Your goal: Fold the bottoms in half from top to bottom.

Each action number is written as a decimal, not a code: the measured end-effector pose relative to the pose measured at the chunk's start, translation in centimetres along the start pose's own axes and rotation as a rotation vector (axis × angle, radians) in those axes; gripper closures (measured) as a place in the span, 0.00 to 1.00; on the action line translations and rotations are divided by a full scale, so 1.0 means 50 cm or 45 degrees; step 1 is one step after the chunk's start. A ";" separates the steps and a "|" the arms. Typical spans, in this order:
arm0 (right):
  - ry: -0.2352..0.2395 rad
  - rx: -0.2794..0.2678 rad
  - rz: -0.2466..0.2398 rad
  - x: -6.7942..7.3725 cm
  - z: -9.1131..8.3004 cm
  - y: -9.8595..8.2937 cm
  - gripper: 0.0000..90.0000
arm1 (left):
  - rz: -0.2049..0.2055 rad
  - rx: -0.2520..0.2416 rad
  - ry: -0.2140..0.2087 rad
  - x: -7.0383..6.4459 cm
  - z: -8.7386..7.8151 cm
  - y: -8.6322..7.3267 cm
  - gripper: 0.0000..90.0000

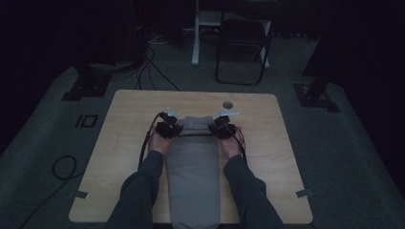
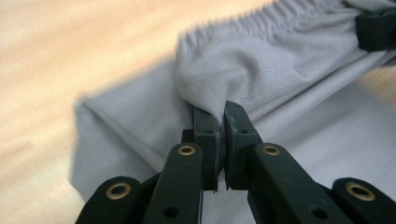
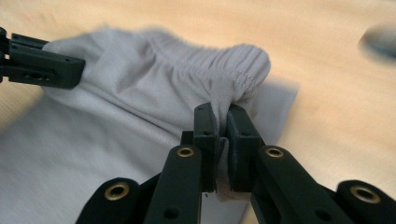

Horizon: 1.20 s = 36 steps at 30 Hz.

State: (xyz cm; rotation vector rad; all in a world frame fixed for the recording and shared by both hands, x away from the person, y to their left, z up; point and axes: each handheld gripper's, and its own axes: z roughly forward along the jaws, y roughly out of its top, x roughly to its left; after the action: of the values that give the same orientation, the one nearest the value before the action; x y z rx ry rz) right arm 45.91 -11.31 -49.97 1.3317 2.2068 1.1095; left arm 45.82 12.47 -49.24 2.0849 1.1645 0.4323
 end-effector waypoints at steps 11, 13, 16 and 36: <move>-0.061 -0.241 -0.175 0.024 -0.157 0.074 0.95 | 0.090 -0.257 -0.127 -0.050 -0.178 0.072 0.95; -0.066 -0.264 -0.209 0.031 -0.180 0.071 0.94 | 0.135 -0.260 -0.129 -0.064 -0.198 0.064 0.95; -0.046 -0.247 -0.238 0.041 -0.195 0.059 0.94 | 0.133 -0.222 -0.148 -0.071 -0.203 0.041 0.95; 0.242 0.112 -0.254 0.117 -0.175 -0.210 0.94 | 0.073 0.094 -0.314 -0.141 -0.154 -0.256 0.94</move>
State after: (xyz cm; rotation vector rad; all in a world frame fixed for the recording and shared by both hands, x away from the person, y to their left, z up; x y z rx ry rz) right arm 31.24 -12.94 -51.75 1.0470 2.4885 1.1149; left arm 29.78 14.23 -52.65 2.1680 0.9908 0.1543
